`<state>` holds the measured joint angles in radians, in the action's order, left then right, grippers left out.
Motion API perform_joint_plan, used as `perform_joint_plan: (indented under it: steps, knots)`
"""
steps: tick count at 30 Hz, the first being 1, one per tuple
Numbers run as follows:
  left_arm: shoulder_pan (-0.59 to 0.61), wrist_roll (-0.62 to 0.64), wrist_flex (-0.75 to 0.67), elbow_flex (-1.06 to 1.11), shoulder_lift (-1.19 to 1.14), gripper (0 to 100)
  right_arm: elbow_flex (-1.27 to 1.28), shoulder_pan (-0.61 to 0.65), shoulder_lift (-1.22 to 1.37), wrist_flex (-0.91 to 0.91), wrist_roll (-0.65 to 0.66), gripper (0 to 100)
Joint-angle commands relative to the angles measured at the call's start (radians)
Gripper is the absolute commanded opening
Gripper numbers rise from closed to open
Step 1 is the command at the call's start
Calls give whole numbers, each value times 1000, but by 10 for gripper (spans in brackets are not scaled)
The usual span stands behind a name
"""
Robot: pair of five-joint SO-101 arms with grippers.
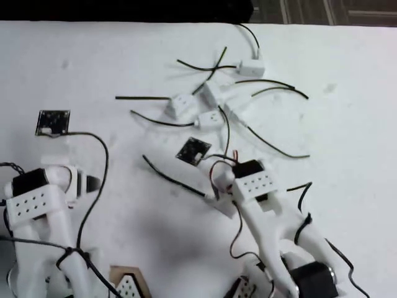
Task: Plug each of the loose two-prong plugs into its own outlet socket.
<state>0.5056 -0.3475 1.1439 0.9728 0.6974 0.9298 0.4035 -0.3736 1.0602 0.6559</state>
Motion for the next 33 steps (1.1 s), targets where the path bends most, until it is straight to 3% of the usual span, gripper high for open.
perform_joint_plan:
  steps: [1, 9, 26, 33]
  knots:
    - [12, -11, -81, 66, 30, 286, -60, -13, 36, -12, 0, 135]
    - [15, -72, -212, 187, 30, 286, -80, 45, 51, -10, -68, 135]
    - [48, -72, -230, 196, 30, 286, -57, 91, 62, -12, -72, 134]
    - [48, -72, -230, 196, 30, 286, -55, 130, 62, -10, -137, 134]
